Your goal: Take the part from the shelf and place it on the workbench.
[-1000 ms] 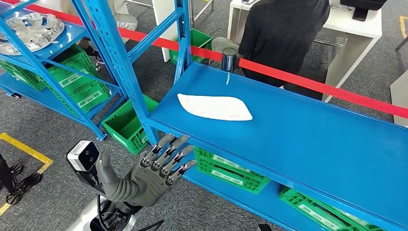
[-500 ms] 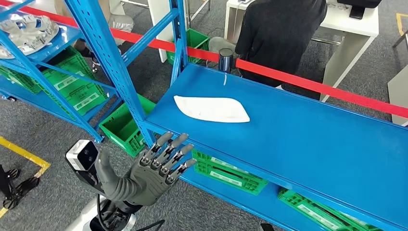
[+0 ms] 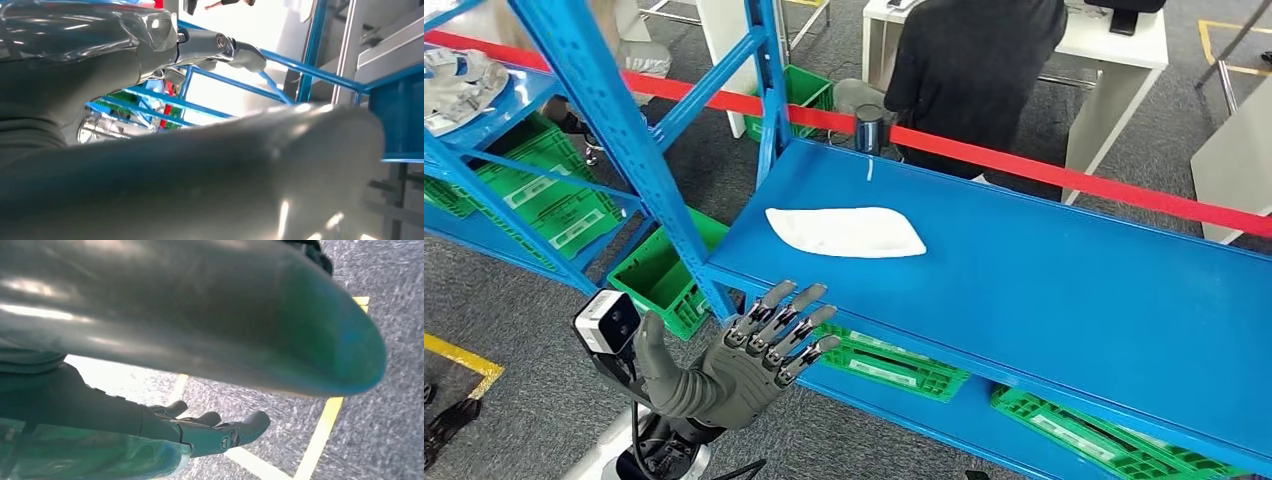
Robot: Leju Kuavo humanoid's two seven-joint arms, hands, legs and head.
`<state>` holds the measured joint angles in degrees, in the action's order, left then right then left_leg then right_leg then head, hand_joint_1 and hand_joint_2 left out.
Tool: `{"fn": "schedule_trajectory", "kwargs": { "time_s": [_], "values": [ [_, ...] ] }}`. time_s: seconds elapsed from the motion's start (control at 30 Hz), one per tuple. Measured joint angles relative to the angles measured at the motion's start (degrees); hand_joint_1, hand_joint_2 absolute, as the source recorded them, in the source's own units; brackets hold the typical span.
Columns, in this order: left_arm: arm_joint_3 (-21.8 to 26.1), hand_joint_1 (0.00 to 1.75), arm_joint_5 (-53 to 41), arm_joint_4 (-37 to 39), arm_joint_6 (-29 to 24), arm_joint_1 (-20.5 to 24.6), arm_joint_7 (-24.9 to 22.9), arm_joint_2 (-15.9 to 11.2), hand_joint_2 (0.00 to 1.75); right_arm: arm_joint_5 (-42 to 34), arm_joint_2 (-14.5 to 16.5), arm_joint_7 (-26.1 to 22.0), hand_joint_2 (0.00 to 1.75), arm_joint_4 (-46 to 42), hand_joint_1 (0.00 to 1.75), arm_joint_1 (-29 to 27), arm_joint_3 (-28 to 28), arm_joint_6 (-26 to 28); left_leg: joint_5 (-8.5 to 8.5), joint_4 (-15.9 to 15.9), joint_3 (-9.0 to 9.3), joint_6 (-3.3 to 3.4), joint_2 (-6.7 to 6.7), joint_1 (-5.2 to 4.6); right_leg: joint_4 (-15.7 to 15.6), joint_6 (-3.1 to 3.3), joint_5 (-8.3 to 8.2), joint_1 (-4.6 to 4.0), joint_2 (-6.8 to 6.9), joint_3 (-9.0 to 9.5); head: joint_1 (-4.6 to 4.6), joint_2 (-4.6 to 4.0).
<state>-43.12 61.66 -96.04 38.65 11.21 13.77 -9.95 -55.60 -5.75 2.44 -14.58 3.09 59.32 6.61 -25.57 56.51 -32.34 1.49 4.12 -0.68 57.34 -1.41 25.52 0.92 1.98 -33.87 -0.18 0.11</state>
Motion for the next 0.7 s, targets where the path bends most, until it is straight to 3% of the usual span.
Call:
{"fn": "schedule_trajectory", "kwargs": {
  "time_s": [0.03,0.1,0.13,0.2,0.23,0.27,0.3,0.33,0.37,0.43,0.5,0.57,0.63,0.7],
  "values": [
    [-0.1,0.0,0.1,0.0,0.1,0.2,-0.3,0.0,0.0,-0.2,0.1,-0.1,0.0,0.0,0.0,-0.1,-0.1,-0.1,-0.13,0.1,0.0,-0.23,0.26,0.1,0.0,0.42,-0.09,0.12,-0.53,0.02,-0.01,0.0],
    [-0.4,0.0,0.5,0.1,0.3,0.7,-1.1,0.1,0.0,-0.5,0.3,-0.2,0.0,0.0,0.0,-0.4,-0.4,-0.3,-1.4,1.6,-0.61,-0.9,-0.84,0.47,-0.1,0.98,-0.25,0.43,-1.57,0.1,-0.04,0.0],
    [-0.6,0.0,0.7,0.2,0.3,0.9,-1.3,0.1,0.0,-0.6,0.4,-0.2,0.0,0.0,0.0,-0.4,-0.6,-0.5,-2.84,3.9,-1.63,-1.28,-1.9,0.69,-0.1,1.21,-0.31,0.63,-2.09,0.2,-0.06,0.0],
    [-0.9,0.0,1.1,0.4,0.3,1.1,-1.7,0.1,0.0,-0.7,0.6,-0.2,0.0,0.0,0.0,-0.5,-0.8,-0.7,-6.52,11.6,-5.18,-1.83,-3.52,1.01,-0.1,1.52,-0.33,0.59,-3.2,0.22,-0.05,0.0],
    [-1.1,0.0,1.2,0.6,0.3,1.1,-1.9,0.1,0.0,-0.8,0.7,-0.3,0.0,0.0,0.0,-0.5,-0.8,-0.8,-7.75,15.2,-7.0,-1.95,-3.75,1.09,-0.1,1.58,-0.35,0.54,-3.83,0.22,-0.05,0.0],
    [-1.2,0.0,1.2,0.7,0.3,1.2,-1.9,0.1,0.0,-0.9,0.8,-0.3,0.0,0.0,0.0,-0.5,-0.9,-0.9,-7.91,17.1,-8.08,-1.96,-3.85,1.15,-0.1,1.62,-0.36,0.49,-4.51,0.26,-0.04,0.0],
    [-1.3,0.0,1.2,0.8,0.2,1.2,-2.0,0.1,0.0,-0.9,0.9,-0.3,0.0,0.0,0.0,-0.6,-0.9,-0.9,-6.92,16.7,-8.06,-1.85,-3.98,1.18,-0.1,1.61,-0.36,0.45,-5.2,0.33,-0.04,0.0],
    [-1.5,0.0,1.2,0.8,0.2,1.3,-2.0,0.1,0.0,-0.9,0.9,-0.3,0.0,0.0,0.0,-0.6,-0.9,-0.9,-4.97,14.0,-6.91,-1.59,-4.29,1.19,-0.1,1.61,-0.35,0.4,-5.94,0.46,-0.05,0.0],
    [-1.6,0.0,1.3,0.8,0.2,1.5,-2.0,0.1,0.0,-0.9,0.9,-0.3,0.0,0.0,0.0,-0.6,-1.0,-0.9,-2.62,9.8,-4.98,-1.2,-5.15,1.2,-0.1,1.6,-0.35,0.41,-6.66,0.59,-0.04,0.0],
    [-1.8,0.0,1.3,0.8,0.1,1.8,-2.0,0.1,0.0,-1.0,1.1,-0.3,0.0,0.0,0.0,-0.5,-1.1,-0.9,-0.06,2.8,-1.59,-0.26,-7.56,1.21,-0.1,1.42,-0.45,0.44,-7.91,0.54,0.04,0.0],
    [-2.0,0.0,1.3,0.8,0.1,2.0,-2.0,0.1,0.0,-1.0,1.3,-0.4,0.0,0.1,0.0,-0.4,-1.2,-0.9,-0.17,0.7,-0.57,0.44,-8.47,1.03,-0.2,0.88,-0.7,0.72,-9.01,0.13,0.02,0.0],
    [-2.1,0.0,1.3,0.8,0.0,2.3,-2.1,0.3,0.0,-1.0,1.4,-0.4,0.0,0.1,0.0,-0.6,-1.2,-0.9,0.11,-0.3,0.0,0.78,-7.25,1.04,-0.4,0.2,-0.98,0.8,-9.7,-0.13,-0.08,0.0],
    [-2.3,0.0,1.3,0.8,0.0,2.5,-2.1,0.6,0.0,-1.0,1.4,-0.4,0.0,0.1,0.0,-0.7,-1.2,-0.9,0.87,-2.0,1.04,1.04,-5.82,1.25,1.3,0.03,-0.08,0.32,-7.3,-1.15,0.08,0.0],
    [-2.4,0.0,1.3,0.9,-0.1,2.6,-2.1,0.7,0.0,-1.0,1.3,-0.4,0.0,0.1,0.0,-0.5,-1.2,-0.9,1.27,-2.8,1.48,1.23,-4.31,1.1,7.5,0.43,2.67,0.09,-3.91,-4.25,0.25,0.0]
  ]
}}
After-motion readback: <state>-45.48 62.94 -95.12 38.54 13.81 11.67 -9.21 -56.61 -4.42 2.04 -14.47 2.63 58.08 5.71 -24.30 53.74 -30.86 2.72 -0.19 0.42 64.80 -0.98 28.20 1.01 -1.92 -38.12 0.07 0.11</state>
